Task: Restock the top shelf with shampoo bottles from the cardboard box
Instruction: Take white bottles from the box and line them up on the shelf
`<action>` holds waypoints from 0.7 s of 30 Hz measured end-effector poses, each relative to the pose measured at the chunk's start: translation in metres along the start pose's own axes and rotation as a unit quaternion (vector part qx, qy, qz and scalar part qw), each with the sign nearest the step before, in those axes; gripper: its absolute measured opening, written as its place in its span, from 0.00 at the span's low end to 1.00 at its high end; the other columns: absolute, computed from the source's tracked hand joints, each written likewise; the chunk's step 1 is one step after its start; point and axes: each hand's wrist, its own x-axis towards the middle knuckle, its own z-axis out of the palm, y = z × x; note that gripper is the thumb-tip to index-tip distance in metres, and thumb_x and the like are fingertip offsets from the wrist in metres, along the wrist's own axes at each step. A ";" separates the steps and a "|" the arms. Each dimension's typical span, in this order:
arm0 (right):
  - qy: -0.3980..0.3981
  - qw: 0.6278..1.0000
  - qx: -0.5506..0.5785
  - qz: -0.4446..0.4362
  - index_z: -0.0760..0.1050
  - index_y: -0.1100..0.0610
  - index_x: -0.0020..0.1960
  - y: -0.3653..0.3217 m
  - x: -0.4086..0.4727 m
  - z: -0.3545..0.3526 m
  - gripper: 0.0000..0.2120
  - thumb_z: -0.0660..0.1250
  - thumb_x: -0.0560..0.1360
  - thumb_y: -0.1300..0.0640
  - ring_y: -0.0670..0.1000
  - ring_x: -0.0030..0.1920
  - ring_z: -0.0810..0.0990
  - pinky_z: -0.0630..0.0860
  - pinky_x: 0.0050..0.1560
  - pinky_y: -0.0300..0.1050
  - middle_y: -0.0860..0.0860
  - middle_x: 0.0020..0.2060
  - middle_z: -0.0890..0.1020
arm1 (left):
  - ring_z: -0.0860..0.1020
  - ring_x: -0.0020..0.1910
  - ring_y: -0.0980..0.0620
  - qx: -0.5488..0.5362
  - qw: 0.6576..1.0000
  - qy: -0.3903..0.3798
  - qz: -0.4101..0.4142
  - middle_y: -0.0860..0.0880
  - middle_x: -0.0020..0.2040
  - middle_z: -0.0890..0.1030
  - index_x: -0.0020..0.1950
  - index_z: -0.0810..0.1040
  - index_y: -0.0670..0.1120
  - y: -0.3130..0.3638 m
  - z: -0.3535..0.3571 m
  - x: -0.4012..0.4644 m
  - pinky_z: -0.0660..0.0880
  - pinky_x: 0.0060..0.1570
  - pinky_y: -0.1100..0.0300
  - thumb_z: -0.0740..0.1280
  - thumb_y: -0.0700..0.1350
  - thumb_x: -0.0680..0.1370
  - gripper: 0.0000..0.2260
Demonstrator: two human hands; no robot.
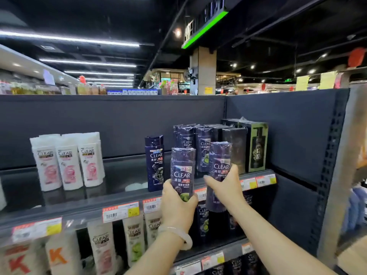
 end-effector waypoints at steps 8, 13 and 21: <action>0.016 0.999 -0.005 -0.045 0.61 0.55 0.55 0.010 0.086 0.002 0.23 0.73 0.69 0.57 0.51 0.47 0.75 0.69 0.46 0.45 0.51 0.48 0.75 | 0.74 0.36 0.62 0.015 0.999 0.034 0.026 0.49 0.48 0.77 0.52 0.63 0.52 0.013 0.034 0.069 0.67 0.33 0.71 0.73 0.39 0.70 0.21; 0.024 0.999 0.004 -0.045 0.62 0.56 0.56 0.025 0.129 0.014 0.23 0.73 0.68 0.58 0.51 0.47 0.77 0.72 0.45 0.46 0.51 0.47 0.76 | 0.76 0.37 0.59 0.018 0.999 0.039 0.023 0.47 0.51 0.78 0.54 0.63 0.52 0.006 0.057 0.104 0.73 0.39 0.65 0.73 0.40 0.69 0.22; 0.032 0.999 0.007 -0.025 0.61 0.54 0.55 0.063 0.148 0.041 0.23 0.73 0.69 0.58 0.50 0.45 0.77 0.71 0.43 0.43 0.50 0.47 0.76 | 0.78 0.48 0.49 0.032 0.996 0.074 0.022 0.47 0.52 0.78 0.55 0.64 0.51 -0.010 0.079 0.141 0.77 0.52 0.51 0.74 0.40 0.68 0.23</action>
